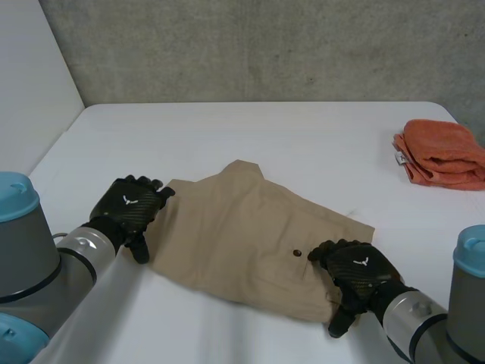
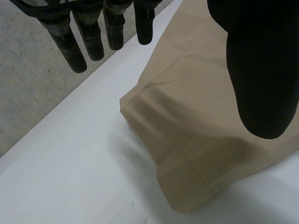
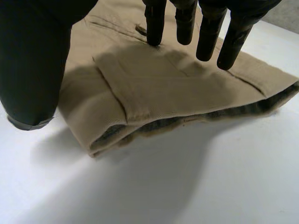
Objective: Fold the laundry.
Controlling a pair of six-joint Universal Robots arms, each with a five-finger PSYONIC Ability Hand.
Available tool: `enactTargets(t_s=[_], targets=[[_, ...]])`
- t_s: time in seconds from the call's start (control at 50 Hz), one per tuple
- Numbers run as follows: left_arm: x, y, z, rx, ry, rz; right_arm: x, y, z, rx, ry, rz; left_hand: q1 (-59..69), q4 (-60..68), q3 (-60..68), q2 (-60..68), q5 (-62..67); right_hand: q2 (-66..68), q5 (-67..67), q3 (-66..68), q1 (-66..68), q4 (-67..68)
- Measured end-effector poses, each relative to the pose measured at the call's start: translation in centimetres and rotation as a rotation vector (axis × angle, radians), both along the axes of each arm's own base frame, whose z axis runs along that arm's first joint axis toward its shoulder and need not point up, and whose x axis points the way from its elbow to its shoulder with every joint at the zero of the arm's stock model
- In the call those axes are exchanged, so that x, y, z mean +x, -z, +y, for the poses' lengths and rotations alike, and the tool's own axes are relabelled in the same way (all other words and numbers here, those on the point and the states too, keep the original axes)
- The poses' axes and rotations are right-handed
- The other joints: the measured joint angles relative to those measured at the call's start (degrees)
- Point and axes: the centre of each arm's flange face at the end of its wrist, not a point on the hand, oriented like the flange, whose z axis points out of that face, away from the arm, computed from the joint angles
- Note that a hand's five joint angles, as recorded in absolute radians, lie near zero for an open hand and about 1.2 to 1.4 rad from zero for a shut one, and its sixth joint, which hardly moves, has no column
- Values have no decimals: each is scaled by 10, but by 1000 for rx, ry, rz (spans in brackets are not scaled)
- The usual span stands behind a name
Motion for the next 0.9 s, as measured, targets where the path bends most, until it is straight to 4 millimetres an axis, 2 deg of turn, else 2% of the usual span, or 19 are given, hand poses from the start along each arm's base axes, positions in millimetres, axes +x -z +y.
enactTargets(t_s=[0.06, 0.12, 0.14, 0.16, 0.2, 0.24, 0.28, 0.36, 0.44, 0.48, 0.5, 0.52, 0.56, 0.66, 0.72, 0.8, 0.86, 0.88, 0.9], targets=[[0, 0, 0, -1, 0, 0, 0, 10, -5, -4, 12, 10, 0, 0, 0, 0, 0, 55, 43, 57, 45, 47], [0, 0, 0, -2, 0, 0, 0, 11, -5, -5, 15, 12, 0, 0, 0, 0, 0, 55, 43, 57, 45, 47], [0, 0, 0, -2, 0, 1, -1, 15, -9, -17, 34, 21, 0, 0, 0, 0, 0, 155, 124, 157, 114, 145], [0, 0, 0, -2, 0, 1, -2, 17, -12, -30, 54, 30, 0, 0, 0, 0, 0, 309, 258, 283, 163, 305], [0, -1, 0, -2, -1, 1, -4, 15, -17, -61, 80, 33, 0, 0, 0, 0, 0, 406, 384, 374, 176, 429], [1, -1, 1, -3, -1, 1, -5, 9, -19, -94, 93, 29, 0, 0, 0, 0, 0, 420, 412, 392, 176, 452], [1, -1, 2, -4, 0, 1, -7, -2, -23, -154, 104, 25, 0, 0, 0, 0, 0, 504, 488, 473, 176, 526], [1, -4, 3, -11, 0, 4, -14, -21, -33, -272, 113, 69, 0, 0, 0, 0, 0, 528, 498, 488, 176, 537], [1, -7, 4, -20, 0, 7, -33, -30, -52, -364, 128, 199, 0, 0, 0, 0, 0, 533, 500, 488, 176, 537], [1, -8, 4, -23, -1, 8, -35, -31, -54, -372, 129, 215, 0, 0, 0, 0, 0, 533, 500, 488, 176, 537], [1, -8, 4, -24, -1, 8, -47, -33, -66, -409, 131, 299, 0, 0, 0, 0, 0, 533, 500, 488, 176, 537], [2, -8, 4, -25, -1, 8, -49, -33, -68, -416, 131, 315, 0, 0, 0, 0, 0, 533, 500, 488, 176, 537], [2, -9, 4, -28, -2, 9, -64, -38, -85, -468, 121, 429, 0, 0, 0, 0, 0, 534, 500, 493, 176, 537], [2, -9, 5, -27, -1, 8, -72, -48, -105, -538, 102, 522, 0, 0, 0, 0, 0, 539, 500, 498, 176, 537], [2, -9, 5, -26, -1, 8, -68, -58, -112, -579, 85, 530, 0, 0, 0, 0, 0, 539, 500, 499, 176, 537], [2, -10, 5, -28, 0, 10, -49, -76, -115, -657, 31, 499, -1, 0, 0, 0, 0, 539, 500, 520, 176, 537], [1, -12, 4, -42, 1, 14, -19, -90, -110, -733, -69, 440, -1, 0, 0, 0, 0, 539, 500, 526, 176, 537], [1, -12, 3, -43, 1, 15, -16, -91, -109, -739, -81, 434, -1, 0, 0, 0, 0, 539, 500, 526, 176, 537], [0, -14, 2, -54, 2, 19, 1, -95, -103, -768, -145, 402, -1, 0, 0, 0, 0, 539, 500, 525, 176, 538]])
